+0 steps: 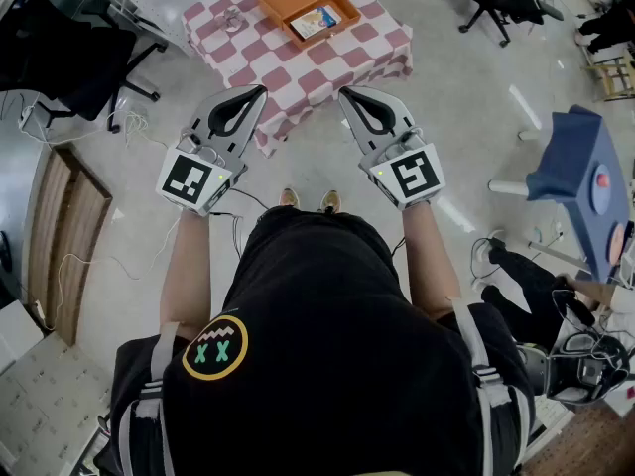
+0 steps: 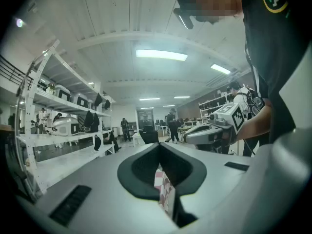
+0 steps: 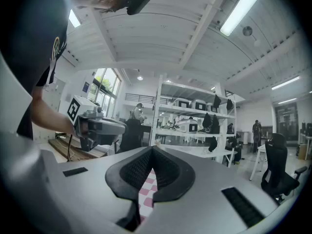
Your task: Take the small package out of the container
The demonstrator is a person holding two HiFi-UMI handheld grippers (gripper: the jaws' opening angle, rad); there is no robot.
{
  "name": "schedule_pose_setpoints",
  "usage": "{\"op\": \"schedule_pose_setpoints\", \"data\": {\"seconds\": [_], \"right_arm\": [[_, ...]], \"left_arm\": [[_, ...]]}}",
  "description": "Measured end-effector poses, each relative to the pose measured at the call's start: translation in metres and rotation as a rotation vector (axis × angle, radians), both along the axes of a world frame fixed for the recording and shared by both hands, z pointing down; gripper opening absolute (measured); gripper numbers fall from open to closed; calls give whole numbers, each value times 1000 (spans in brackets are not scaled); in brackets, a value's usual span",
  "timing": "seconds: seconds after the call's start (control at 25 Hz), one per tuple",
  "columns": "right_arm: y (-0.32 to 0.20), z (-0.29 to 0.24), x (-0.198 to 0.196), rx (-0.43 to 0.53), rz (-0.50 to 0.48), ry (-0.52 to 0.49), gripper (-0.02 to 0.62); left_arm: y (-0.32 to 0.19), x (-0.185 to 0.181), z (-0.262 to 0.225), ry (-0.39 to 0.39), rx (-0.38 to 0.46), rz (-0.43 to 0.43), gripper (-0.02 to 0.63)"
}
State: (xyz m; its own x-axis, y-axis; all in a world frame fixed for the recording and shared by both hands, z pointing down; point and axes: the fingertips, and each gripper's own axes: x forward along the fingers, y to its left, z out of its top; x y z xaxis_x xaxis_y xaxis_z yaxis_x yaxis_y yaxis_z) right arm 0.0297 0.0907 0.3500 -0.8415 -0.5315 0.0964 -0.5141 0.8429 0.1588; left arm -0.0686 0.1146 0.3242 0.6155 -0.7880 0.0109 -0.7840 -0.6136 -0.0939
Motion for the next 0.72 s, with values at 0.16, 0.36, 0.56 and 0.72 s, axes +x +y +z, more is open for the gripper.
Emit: {"op": "schedule_pose_setpoints", "data": {"seconds": [0.16,0.36,0.56,0.72], "right_arm": [[-2,1,-2,9,-3,-2,18],[-3,1,0,12,-1,-1,18],[-5,1,2,13,1,2,18],[-7,1,1,5,4,-6,18]], "left_arm": [[-2,-6,7,-24,4,-10,20],[-4,-8,11,-43,17,-7,20],[-5,-9,16,-60,9,-14,20],[-8,-11,16,-59,17,-11,20]]}}
